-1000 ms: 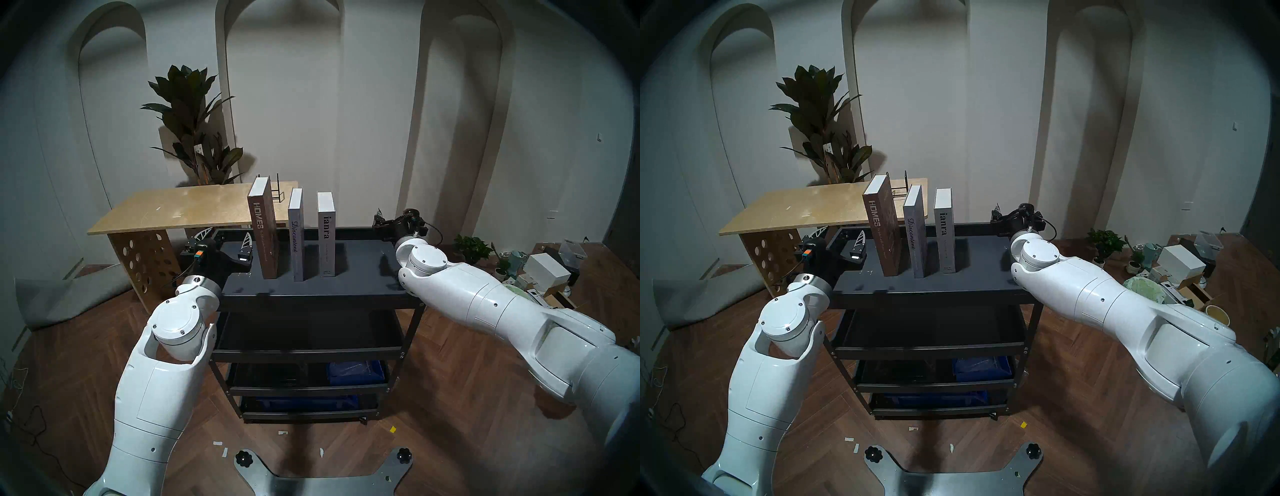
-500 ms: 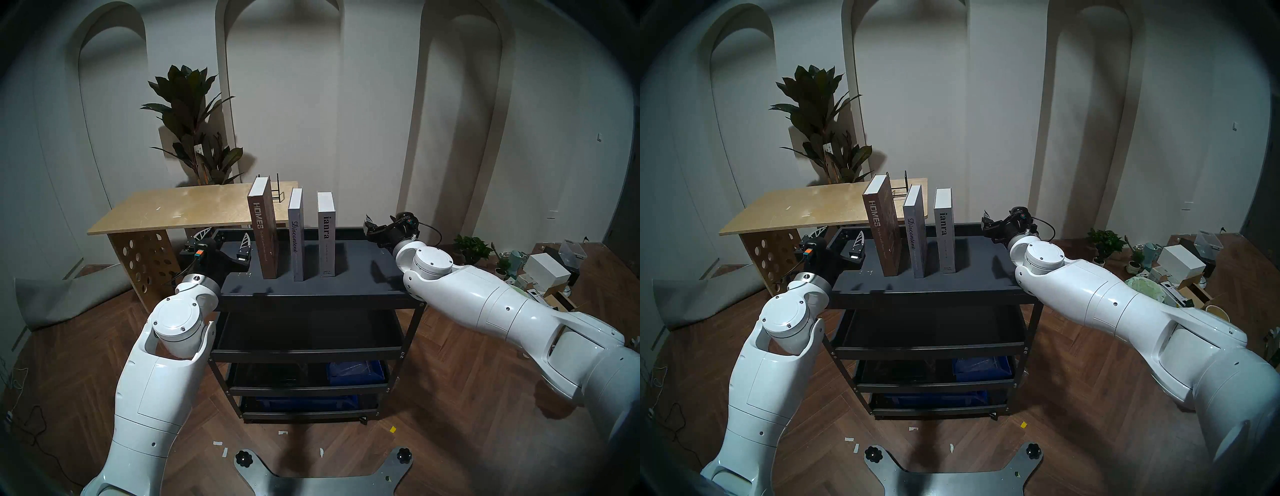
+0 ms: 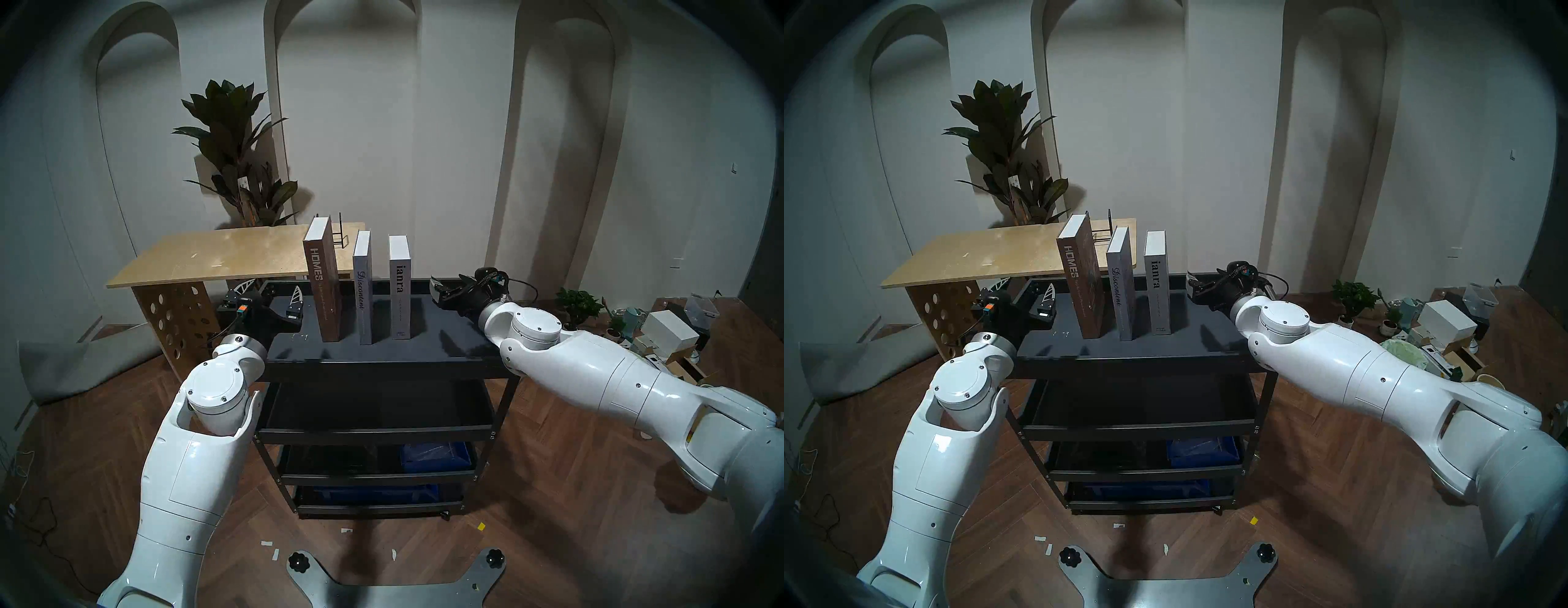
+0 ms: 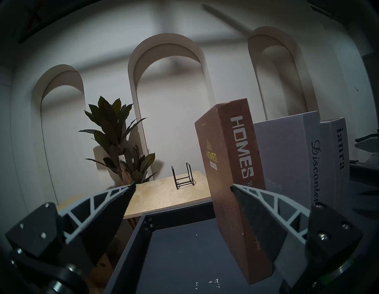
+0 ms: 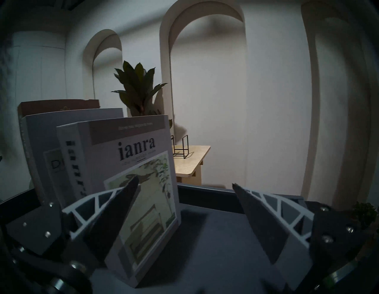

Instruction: Sort the books onto the shelf by size, largest to the left

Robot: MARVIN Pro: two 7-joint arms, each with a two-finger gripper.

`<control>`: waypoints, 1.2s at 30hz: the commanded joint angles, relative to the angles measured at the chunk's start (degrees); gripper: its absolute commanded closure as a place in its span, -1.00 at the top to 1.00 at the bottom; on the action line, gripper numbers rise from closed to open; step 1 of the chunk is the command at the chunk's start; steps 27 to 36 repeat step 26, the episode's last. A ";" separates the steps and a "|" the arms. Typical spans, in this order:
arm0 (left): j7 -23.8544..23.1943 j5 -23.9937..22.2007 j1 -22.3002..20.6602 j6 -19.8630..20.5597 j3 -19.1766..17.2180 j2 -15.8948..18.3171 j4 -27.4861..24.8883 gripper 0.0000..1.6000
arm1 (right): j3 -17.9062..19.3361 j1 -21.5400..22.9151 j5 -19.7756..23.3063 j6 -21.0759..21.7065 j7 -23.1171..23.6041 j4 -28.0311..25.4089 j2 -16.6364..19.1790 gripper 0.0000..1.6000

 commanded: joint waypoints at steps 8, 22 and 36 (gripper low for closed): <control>0.41 0.73 -3.14 -0.02 0.12 -0.01 1.27 1.00 | 0.11 0.21 2.33 2.76 8.68 -9.31 6.02 1.00; 0.73 1.52 -4.75 0.05 0.72 -0.19 3.29 1.00 | 0.33 0.37 4.85 6.63 16.09 -16.53 12.22 1.00; 0.85 1.77 -5.32 0.07 1.09 -0.28 3.99 1.00 | 0.43 0.41 5.75 7.99 18.38 -18.74 14.38 1.00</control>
